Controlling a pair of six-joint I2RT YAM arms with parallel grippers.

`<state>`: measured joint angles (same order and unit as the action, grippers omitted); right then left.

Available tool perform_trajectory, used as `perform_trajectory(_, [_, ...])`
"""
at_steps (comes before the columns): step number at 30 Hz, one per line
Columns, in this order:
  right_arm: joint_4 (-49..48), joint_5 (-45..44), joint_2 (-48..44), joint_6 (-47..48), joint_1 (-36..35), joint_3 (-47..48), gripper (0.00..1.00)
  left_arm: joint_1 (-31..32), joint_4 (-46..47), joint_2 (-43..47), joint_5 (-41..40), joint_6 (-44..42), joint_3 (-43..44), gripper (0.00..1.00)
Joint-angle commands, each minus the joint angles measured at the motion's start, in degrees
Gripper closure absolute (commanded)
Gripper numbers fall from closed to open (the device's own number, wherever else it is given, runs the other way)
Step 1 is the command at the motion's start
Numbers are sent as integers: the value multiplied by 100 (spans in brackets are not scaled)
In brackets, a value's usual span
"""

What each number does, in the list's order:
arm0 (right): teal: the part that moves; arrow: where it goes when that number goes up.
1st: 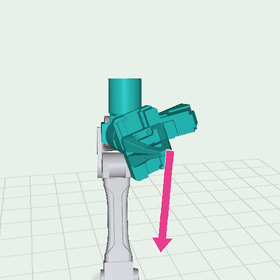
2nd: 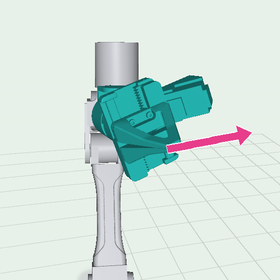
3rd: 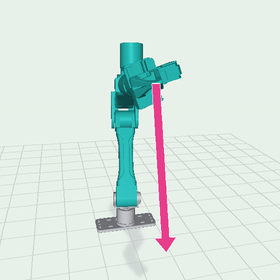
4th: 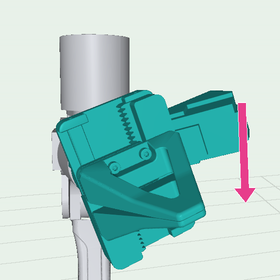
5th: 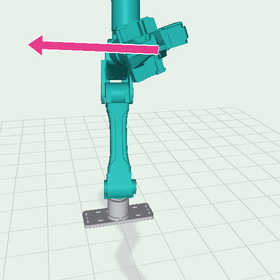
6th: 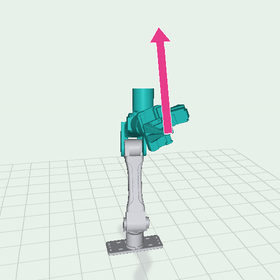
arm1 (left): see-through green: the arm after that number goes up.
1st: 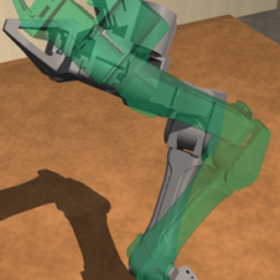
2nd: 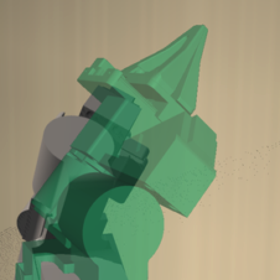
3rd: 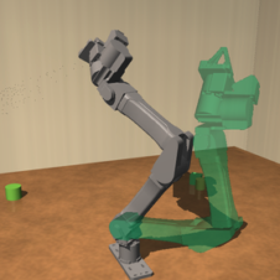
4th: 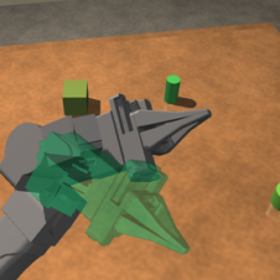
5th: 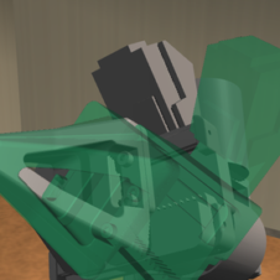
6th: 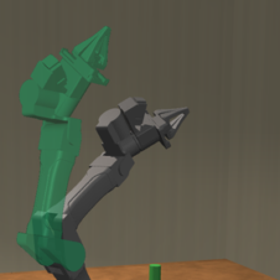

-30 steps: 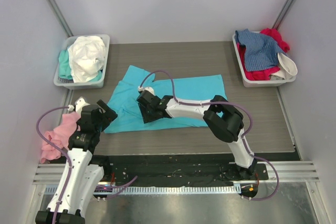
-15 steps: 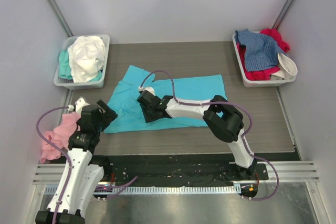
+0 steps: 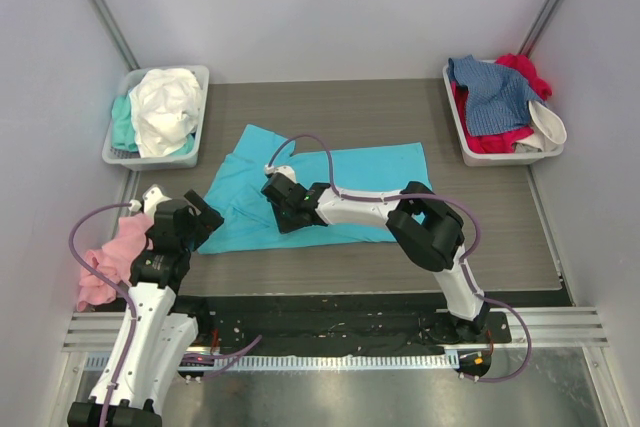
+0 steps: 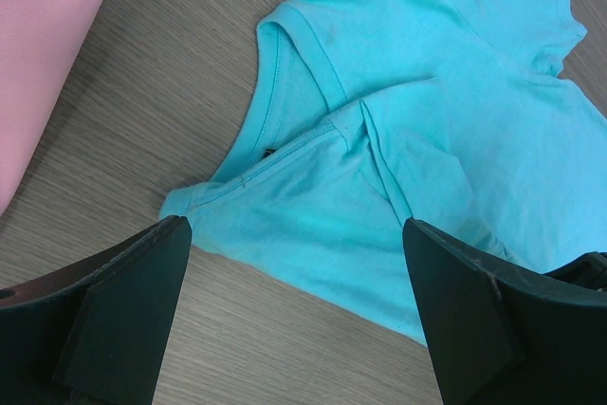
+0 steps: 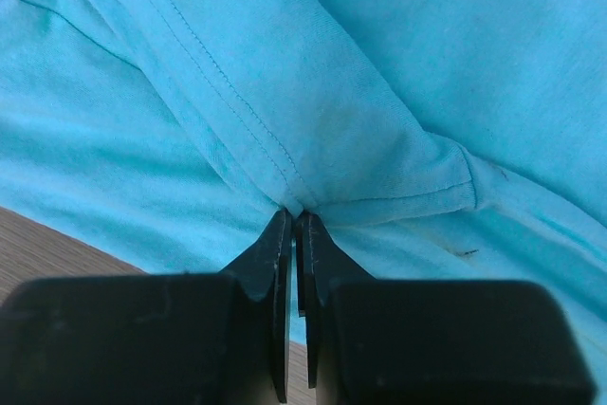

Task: Fold and stack the t-shirts
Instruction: Fold the tshirt

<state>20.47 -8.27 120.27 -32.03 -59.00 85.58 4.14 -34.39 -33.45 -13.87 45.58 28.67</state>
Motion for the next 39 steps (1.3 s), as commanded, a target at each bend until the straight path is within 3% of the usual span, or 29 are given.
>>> perform_trajectory(1, [-34,-25,49,-58,-6,-94,93,-19,99,76,51,-76,-54,0])
perform_trajectory(5, [-34,-52,-12,-49,3,-112,99,-19,91,84,51,-85,-54,0])
perform_trajectory(16, [1,-201,-399,48,126,177,99,-19,91,85,51,-76,-45,0])
perform_trajectory(29, [89,-192,-153,566,767,916,98,-19,82,111,51,-67,-45,0])
perform_trajectory(39, [89,45,532,892,1136,1759,97,-27,82,76,16,-67,-45,1])
